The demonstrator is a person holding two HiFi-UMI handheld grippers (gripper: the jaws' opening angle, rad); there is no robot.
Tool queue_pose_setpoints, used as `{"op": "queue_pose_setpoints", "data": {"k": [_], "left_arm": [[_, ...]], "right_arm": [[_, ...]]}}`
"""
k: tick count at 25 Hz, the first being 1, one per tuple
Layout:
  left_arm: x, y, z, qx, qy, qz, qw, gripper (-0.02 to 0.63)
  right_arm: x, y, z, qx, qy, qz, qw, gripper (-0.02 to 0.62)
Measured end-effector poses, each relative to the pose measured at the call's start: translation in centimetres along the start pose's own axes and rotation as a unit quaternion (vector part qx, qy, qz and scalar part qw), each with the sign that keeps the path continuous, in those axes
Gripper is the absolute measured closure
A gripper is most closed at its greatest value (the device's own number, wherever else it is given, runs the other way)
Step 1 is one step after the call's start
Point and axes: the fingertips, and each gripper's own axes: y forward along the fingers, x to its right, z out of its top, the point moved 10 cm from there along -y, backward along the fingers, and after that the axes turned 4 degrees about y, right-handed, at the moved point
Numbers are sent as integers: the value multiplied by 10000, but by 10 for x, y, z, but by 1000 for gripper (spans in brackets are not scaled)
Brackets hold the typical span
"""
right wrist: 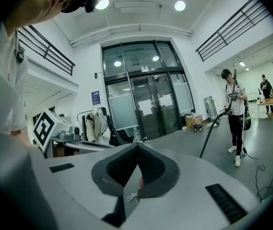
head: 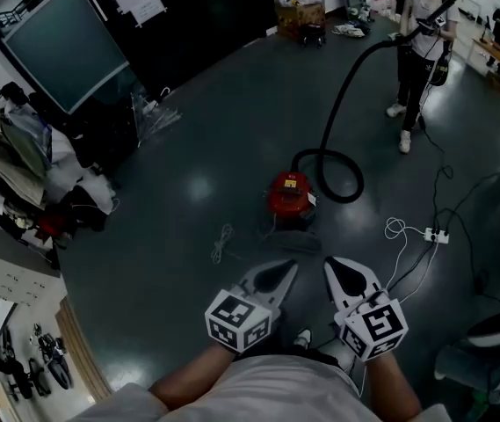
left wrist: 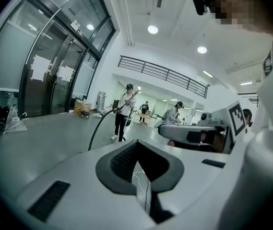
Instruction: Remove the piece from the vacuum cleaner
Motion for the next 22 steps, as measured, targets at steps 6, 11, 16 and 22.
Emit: {"op": "queue_pose_setpoints", "data": {"k": [6,11,16,22], "left_arm": [[-66,37,5,-54,181,-176,9997,600],[-136,75,11,-215,595,-461,9969,600],[-194,117,-2,-461,982,-816,9907,600],[-235,172,-28,-686,1133,-1094,9851,600]], "right_arm": [[28,62,4,-64,18,-141,9999,580],[53,124,5,-108,110,-395,9991,580],[80,176,-1,-157,238,-670,9973,580],[125,223,-23,-368,320,-688,9964,580]]}}
